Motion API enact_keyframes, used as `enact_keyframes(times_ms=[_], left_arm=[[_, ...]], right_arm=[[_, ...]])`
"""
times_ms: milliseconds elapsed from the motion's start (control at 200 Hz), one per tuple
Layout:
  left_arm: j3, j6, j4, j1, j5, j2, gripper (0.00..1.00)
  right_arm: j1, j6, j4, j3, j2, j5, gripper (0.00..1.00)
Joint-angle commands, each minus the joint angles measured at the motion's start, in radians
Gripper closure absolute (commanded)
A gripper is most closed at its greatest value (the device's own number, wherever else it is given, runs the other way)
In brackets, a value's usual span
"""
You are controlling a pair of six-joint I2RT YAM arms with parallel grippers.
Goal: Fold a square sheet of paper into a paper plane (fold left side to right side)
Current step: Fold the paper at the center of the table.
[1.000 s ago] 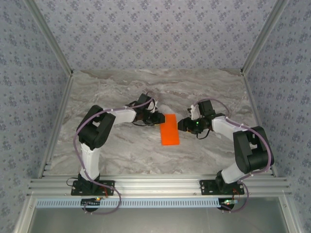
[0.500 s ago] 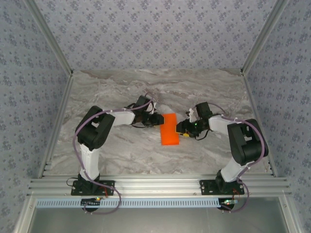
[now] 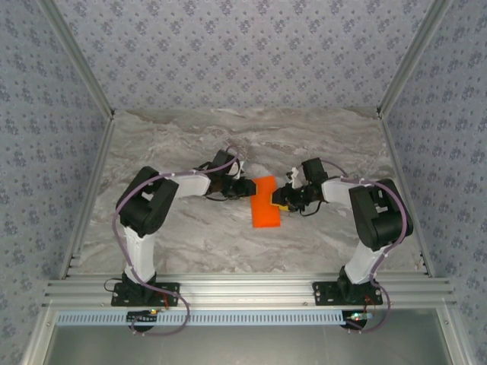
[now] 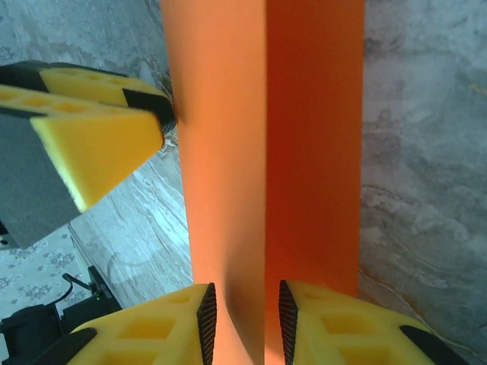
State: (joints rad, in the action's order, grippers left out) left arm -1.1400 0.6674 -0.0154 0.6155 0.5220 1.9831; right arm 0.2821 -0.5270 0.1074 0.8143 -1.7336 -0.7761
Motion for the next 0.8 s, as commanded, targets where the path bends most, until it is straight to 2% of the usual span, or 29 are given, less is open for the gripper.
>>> enact_keyframes(times_ms=[0,150,375,560,680,794], left_arm=[[0.003,-0.042,0.026,0.004,-0.022,-0.088,0.66],[0.035,-0.094,0.019,0.005,-0.056,-0.183,0.57],[0.162,-0.182,0.037,0.043,-0.160,-0.397,0.48],[0.216,-0.278,0.158,0.194,-0.318,-0.532,0.43],[0.251,-0.301,0.185,0.308,-0.429,-0.593,0.40],[0.270,-0.308,0.186,0.380,-0.483,-0.607,0.38]], right_arm=[[0.004,-0.016,-0.008,0.037,-0.015,-0.024,0.76],[0.002,-0.014,0.008,0.050,-0.014,-0.016,0.84],[-0.004,-0.004,0.039,0.068,-0.008,-0.009,0.85],[-0.004,-0.012,0.065,0.073,-0.006,0.000,0.90],[-0.002,-0.014,0.092,0.085,0.000,0.015,0.92],[-0.002,-0.017,0.111,0.093,0.003,0.023,0.93]])
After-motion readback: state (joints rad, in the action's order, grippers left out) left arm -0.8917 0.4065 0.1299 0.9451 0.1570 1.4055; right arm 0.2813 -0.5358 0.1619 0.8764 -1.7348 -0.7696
